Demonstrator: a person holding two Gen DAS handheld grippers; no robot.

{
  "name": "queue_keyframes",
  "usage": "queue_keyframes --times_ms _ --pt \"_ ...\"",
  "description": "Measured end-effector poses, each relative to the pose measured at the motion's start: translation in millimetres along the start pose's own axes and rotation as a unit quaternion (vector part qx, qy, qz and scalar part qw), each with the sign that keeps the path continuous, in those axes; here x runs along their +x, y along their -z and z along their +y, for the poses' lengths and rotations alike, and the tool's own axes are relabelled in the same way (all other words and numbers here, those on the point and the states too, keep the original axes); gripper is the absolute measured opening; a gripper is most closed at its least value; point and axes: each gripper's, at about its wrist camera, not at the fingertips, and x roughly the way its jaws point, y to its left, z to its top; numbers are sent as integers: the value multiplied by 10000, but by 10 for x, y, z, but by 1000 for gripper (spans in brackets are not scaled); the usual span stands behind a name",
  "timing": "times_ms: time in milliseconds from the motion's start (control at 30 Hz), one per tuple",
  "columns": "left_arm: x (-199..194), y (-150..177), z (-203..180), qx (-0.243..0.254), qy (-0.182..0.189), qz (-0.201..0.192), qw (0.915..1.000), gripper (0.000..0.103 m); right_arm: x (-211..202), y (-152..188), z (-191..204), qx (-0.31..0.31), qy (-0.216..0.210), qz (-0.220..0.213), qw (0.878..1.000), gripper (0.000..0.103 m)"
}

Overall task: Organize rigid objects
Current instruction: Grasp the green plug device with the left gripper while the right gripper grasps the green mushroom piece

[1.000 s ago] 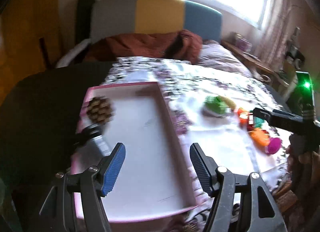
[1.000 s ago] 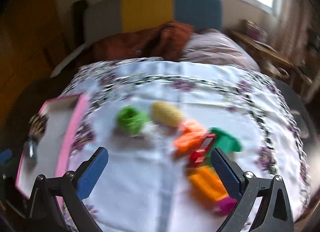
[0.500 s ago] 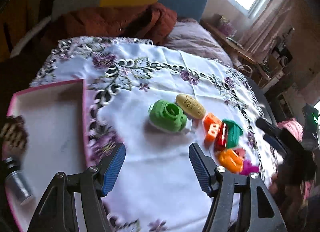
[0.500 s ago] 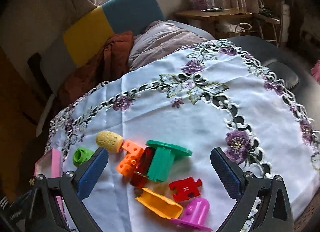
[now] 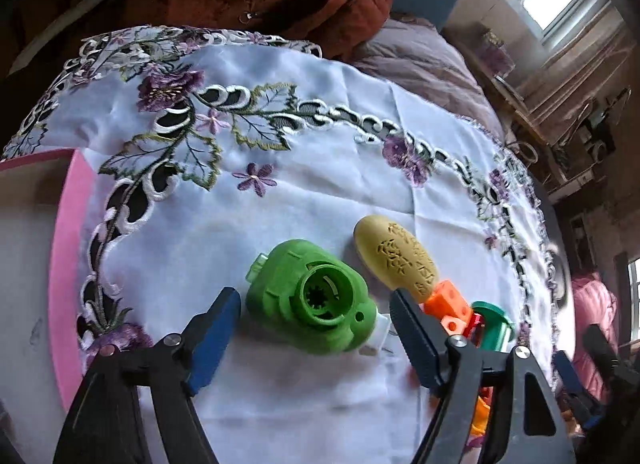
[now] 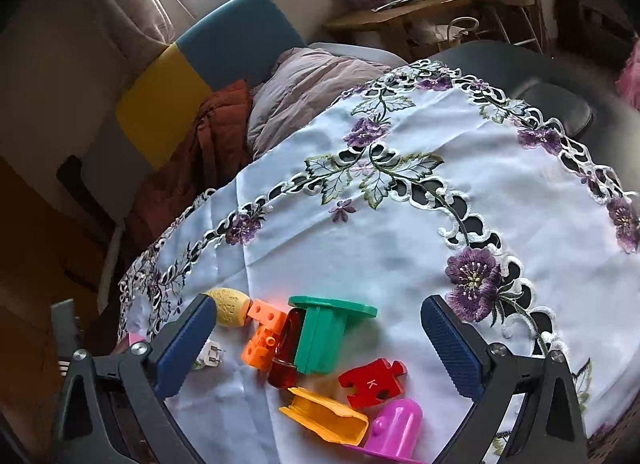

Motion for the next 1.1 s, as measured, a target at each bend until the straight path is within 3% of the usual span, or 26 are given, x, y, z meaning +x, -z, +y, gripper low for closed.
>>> queue_keyframes --times_ms 233,433,567,800,967,1100 --pt "81 10 -5 -178 -183 -186 9995 71 7 6 14 -50 30 14 10000 103" --pt "20 120 -1 211 -222 -405 9987 70 64 17 13 -107 119 159 9997 102" --pt "-86 233 57 522 -291 -534 9968 70 93 19 -20 -55 197 241 9995 93" --pt "-341 497 50 1067 -258 -799 9907 70 275 87 65 -307 157 750 9966 55" --pt "-519 671 22 1292 -178 -933 9871 70 424 148 69 -324 134 1141 9929 53" --pt "-715 798 49 1283 0 -1083 9858 70 606 161 125 -508 449 1345 9886 51"
